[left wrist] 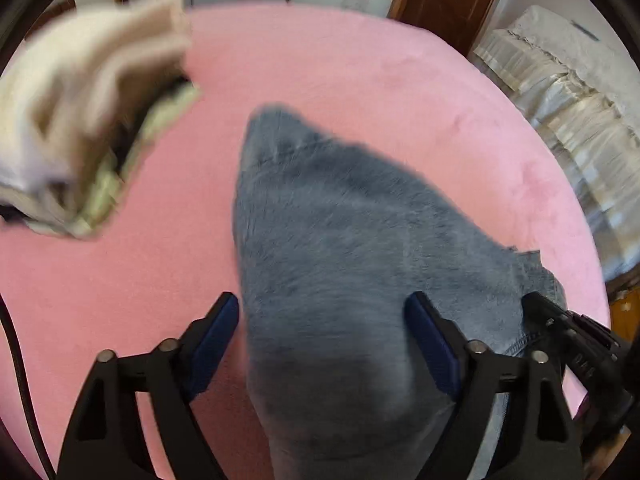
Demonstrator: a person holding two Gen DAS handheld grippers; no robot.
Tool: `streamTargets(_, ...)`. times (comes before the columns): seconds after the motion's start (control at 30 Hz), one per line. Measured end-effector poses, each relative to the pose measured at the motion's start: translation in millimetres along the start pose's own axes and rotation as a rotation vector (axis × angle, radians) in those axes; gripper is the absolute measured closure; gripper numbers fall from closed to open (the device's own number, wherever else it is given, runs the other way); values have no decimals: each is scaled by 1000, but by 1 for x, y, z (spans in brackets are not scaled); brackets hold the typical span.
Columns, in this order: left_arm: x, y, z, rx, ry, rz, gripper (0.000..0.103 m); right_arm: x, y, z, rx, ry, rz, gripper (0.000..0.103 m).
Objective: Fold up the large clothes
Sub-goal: 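Fold the jeans in half with the right gripper and release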
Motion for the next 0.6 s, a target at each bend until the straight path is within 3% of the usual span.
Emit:
streamTargets(0.1,-17,1,8,-32,119,-73,11,10,5,-2,-8,-33,-2,103)
streamTargets(0.2,-15,4,2,-12,79,-55,11,3,11,-7,-18,20,-23,102)
streamTargets(0.37,0,15,-29,-54,31,-6,11,0,26,-45,-39,-70,5,94)
streamTargets(0.53,5,38,-92,28,-12,36,11,-9,44,-101,7,-80,-3,56)
streamTargets(0.6,9,43,-111,53,-26,43,11,-13,49,-118,10,-74,-10,49)
Point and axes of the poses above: each gripper's, at about its wrist camera, not at the fingertips, and z roughly the way its jaws point, x to its right, y to its underside, the point moved 3 cm from there along z, roughly the way its jaws point, and after that the axes turned 14 degrees about -x, right-handed, at the moved point
